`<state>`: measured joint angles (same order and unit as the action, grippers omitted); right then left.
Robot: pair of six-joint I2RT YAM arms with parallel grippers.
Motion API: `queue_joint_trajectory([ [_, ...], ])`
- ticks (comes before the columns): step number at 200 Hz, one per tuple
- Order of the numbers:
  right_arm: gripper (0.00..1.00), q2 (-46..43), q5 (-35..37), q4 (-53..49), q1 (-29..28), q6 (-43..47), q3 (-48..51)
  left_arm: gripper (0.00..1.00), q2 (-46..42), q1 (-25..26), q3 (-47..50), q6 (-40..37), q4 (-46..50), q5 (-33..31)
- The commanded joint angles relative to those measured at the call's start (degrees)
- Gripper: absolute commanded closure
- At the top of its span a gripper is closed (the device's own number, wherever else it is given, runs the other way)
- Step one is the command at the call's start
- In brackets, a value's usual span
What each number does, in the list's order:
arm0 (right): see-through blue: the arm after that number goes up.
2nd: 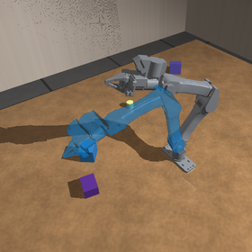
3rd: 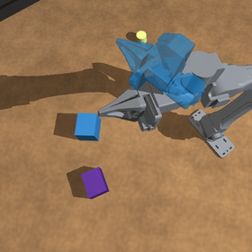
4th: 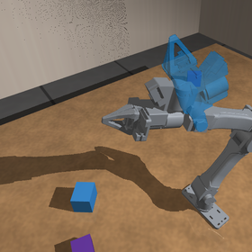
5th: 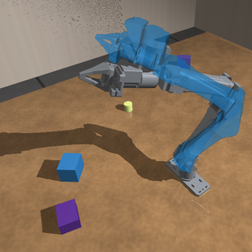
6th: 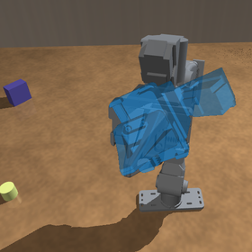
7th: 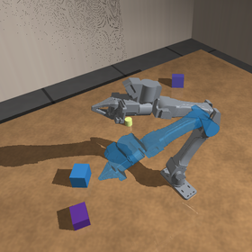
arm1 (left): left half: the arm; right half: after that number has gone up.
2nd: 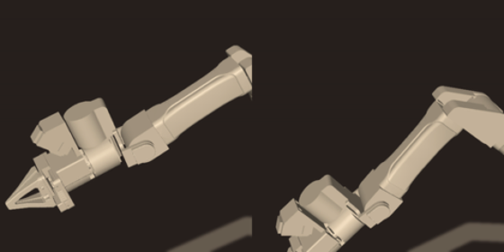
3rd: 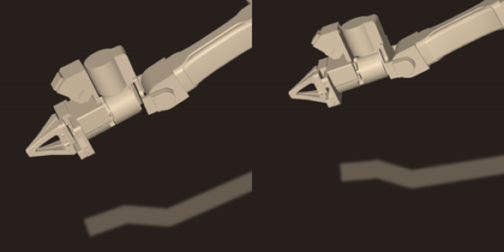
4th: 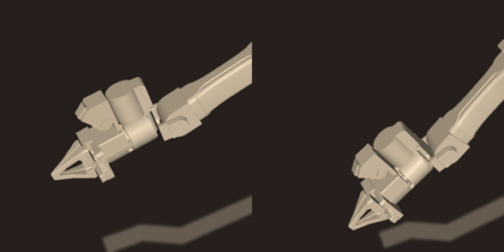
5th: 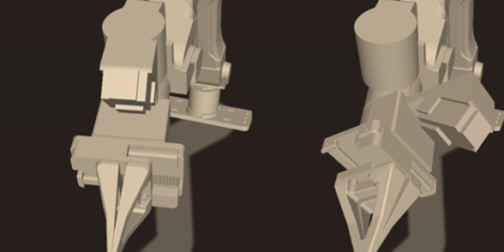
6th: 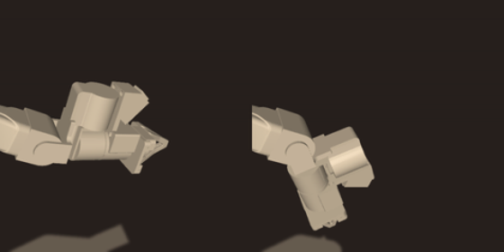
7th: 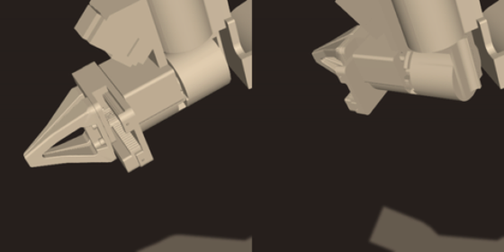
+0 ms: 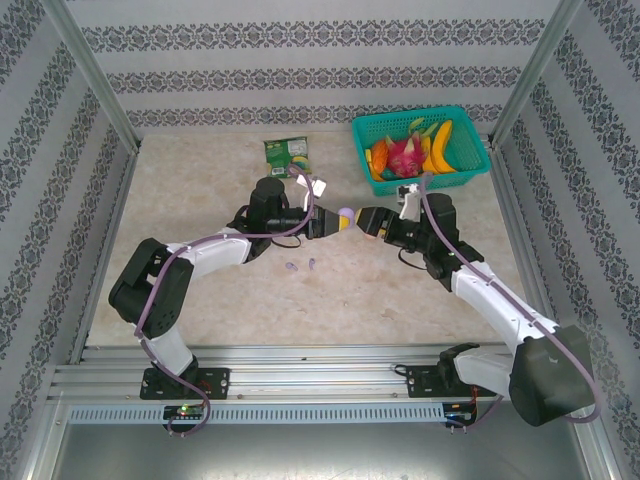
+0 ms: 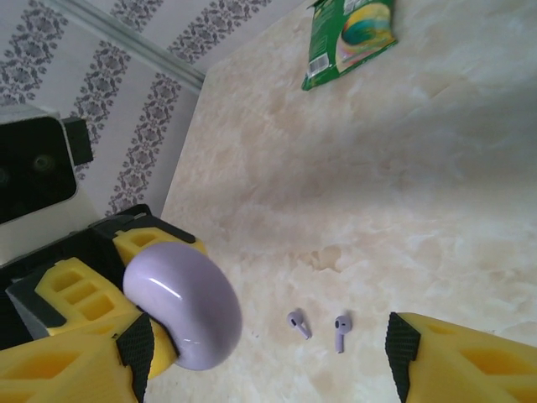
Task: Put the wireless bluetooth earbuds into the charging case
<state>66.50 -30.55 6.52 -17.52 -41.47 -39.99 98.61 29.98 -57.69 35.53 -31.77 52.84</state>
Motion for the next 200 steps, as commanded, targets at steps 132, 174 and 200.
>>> queue_joint_trajectory([
  [132, 0.34, 5.31, 1.94, 3.67, 2.83, -0.31, 0.69, 0.97, -5.08, -0.12, -1.2, -3.16, 2.83, 2.74],
  [174, 0.34, 2.51, 0.88, 3.09, 2.86, -2.1, 0.96, 0.99, -4.92, -0.25, -0.87, -4.15, 3.7, 1.5],
  [200, 0.32, 0.45, 1.05, 1.83, 2.59, -5.36, 0.03, 1.0, -4.48, -0.26, -0.85, -4.22, 3.43, 1.5],
])
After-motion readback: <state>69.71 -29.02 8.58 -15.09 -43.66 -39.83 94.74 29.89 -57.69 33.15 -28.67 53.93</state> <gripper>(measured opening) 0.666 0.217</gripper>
